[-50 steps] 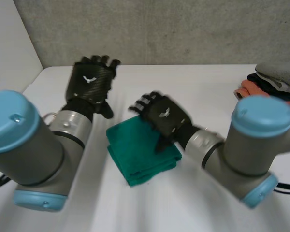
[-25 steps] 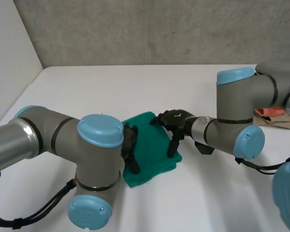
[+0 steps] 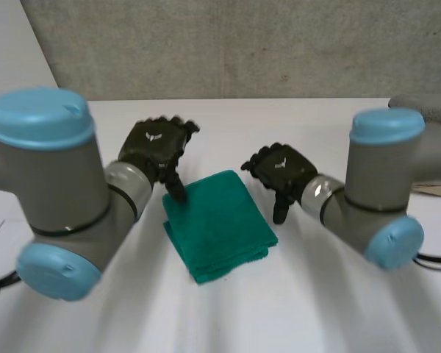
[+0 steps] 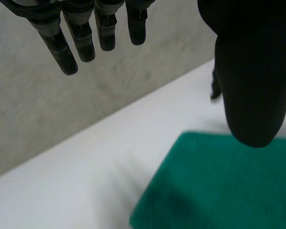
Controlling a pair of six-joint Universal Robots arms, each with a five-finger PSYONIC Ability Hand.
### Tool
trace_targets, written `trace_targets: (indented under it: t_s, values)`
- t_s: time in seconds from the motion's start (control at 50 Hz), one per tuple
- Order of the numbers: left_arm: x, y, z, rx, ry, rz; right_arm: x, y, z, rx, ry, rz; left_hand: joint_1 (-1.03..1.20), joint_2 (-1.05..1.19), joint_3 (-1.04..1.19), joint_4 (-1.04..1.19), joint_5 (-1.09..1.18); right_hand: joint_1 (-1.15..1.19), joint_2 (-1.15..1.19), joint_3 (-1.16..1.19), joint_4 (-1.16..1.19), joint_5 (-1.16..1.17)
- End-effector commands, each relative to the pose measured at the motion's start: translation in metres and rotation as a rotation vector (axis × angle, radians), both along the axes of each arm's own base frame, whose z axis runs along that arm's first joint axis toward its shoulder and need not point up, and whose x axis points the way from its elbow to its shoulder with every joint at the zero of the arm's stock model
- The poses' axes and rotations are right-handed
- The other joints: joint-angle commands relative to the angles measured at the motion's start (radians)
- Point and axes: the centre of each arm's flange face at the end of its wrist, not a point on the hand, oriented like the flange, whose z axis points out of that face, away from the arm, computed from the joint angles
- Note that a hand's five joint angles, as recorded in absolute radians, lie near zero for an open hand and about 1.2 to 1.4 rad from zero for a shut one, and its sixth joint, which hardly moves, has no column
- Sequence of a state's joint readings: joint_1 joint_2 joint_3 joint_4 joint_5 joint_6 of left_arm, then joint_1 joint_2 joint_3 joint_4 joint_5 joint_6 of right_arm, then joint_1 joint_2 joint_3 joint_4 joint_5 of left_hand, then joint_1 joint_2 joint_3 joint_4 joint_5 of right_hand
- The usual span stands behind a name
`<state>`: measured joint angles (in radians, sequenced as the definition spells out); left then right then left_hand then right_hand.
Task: Fold the laundry.
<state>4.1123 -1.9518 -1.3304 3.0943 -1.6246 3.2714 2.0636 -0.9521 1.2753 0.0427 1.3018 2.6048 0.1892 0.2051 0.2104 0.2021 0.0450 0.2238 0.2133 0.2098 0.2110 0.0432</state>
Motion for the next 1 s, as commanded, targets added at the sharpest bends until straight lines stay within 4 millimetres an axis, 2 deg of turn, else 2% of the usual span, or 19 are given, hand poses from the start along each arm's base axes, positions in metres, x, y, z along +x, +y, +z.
trace_targets:
  t_s: [0.02, 0.04, 0.1, 0.22, 0.28, 0.62, 0.7, 0.76, 0.78, 0.82, 0.86, 0.92, 1.0]
  values:
    - [-0.010, 0.009, 0.031, -0.046, 0.077, -0.286, -0.003, 0.061, -0.022, -0.019, 0.001, 0.148, -0.008, -0.024, -0.029, -0.021, -0.038, -0.049, -0.039, -0.035, -0.036, -0.043]
    - [-0.011, 0.011, 0.033, -0.048, 0.083, -0.318, -0.003, 0.071, -0.028, -0.010, -0.004, 0.167, -0.011, -0.027, -0.032, -0.024, -0.041, -0.049, -0.039, -0.035, -0.036, -0.043]
    - [-0.015, 0.018, 0.036, -0.043, 0.098, -0.412, -0.004, 0.080, -0.038, -0.010, -0.003, 0.178, -0.008, -0.024, -0.029, -0.021, -0.038, -0.049, -0.039, -0.035, -0.036, -0.043]
    - [-0.018, 0.025, 0.033, -0.027, 0.103, -0.475, 0.000, 0.079, -0.049, -0.057, -0.025, 0.188, -0.008, -0.024, -0.029, -0.021, -0.038, -0.049, -0.039, -0.035, -0.036, -0.043]
    - [-0.019, 0.025, 0.032, -0.024, 0.103, -0.477, 0.003, 0.076, -0.057, -0.070, -0.025, 0.190, -0.008, -0.024, -0.029, -0.021, -0.038, -0.049, -0.039, -0.035, -0.036, -0.043]
    - [-0.020, 0.026, 0.028, -0.010, 0.108, -0.481, 0.022, 0.050, -0.071, -0.126, -0.054, 0.180, -0.011, -0.027, -0.032, -0.024, -0.041, 0.023, 0.033, 0.037, 0.035, 0.029]
    - [-0.020, 0.026, 0.026, -0.003, 0.107, -0.479, 0.026, 0.045, -0.070, -0.137, -0.060, 0.182, -0.014, -0.030, -0.035, -0.027, -0.044, 0.195, 0.206, 0.209, 0.208, 0.201]
    - [-0.020, 0.025, 0.027, -0.006, 0.108, -0.478, 0.029, 0.041, -0.067, -0.151, -0.071, 0.185, -0.014, -0.030, -0.035, -0.027, -0.044, 0.462, 0.473, 0.476, 0.475, 0.468]
    - [-0.020, 0.025, 0.027, -0.008, 0.108, -0.478, 0.030, 0.040, -0.066, -0.153, -0.075, 0.185, -0.014, -0.030, -0.035, -0.027, -0.044, 0.585, 0.596, 0.599, 0.598, 0.591]
    - [-0.020, 0.025, 0.028, -0.009, 0.109, -0.478, 0.034, 0.036, -0.064, -0.161, -0.087, 0.184, -0.014, -0.030, -0.035, -0.027, -0.044, 1.115, 1.126, 1.129, 1.128, 1.121]
    - [-0.020, 0.024, 0.030, -0.015, 0.111, -0.476, 0.037, 0.033, -0.061, -0.174, -0.098, 0.183, -0.011, -0.027, -0.032, -0.024, -0.041, 1.172, 1.183, 1.186, 1.185, 1.179]
    - [-0.019, 0.021, 0.036, -0.034, 0.116, -0.470, 0.045, 0.020, -0.046, -0.216, -0.140, 0.161, -0.014, -0.030, -0.035, -0.027, -0.044, 1.172, 1.183, 1.186, 1.185, 1.179]
    - [-0.021, 0.020, 0.044, -0.064, 0.126, -0.474, 0.054, -0.002, -0.016, -0.273, -0.218, 0.110, -0.011, -0.027, -0.032, -0.024, -0.041, 1.172, 1.183, 1.186, 1.185, 1.179]
